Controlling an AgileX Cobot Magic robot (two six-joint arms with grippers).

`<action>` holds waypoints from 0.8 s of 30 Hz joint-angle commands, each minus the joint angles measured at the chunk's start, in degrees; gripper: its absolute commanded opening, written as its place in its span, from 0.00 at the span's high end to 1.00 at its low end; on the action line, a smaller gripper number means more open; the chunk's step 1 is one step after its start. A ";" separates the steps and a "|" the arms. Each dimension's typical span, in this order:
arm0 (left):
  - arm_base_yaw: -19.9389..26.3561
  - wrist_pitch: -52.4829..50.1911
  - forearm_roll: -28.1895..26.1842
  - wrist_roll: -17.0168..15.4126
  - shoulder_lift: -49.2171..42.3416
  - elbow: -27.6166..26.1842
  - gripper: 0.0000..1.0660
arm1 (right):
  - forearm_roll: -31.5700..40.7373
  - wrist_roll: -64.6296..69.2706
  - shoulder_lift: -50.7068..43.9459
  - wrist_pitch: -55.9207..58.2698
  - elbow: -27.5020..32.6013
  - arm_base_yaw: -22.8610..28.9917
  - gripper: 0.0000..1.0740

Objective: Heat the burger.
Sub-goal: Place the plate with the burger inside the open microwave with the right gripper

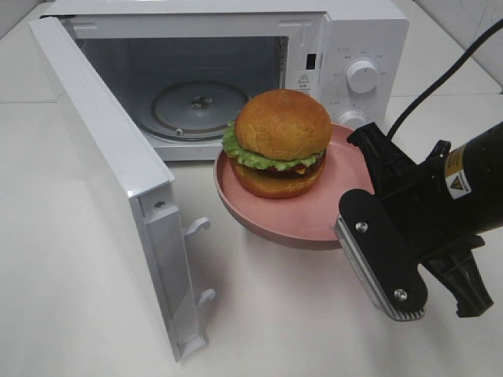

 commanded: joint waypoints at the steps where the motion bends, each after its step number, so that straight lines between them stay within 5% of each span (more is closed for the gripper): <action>1: -0.06 -0.86 -0.29 -0.17 -0.97 0.00 0.04 | 1.43 -2.23 -0.46 -3.72 -0.92 -0.57 1.00; 24: -0.06 -0.86 -0.29 -0.17 -0.97 0.00 0.04 | 1.83 -3.15 10.26 -10.37 -7.85 -0.46 1.00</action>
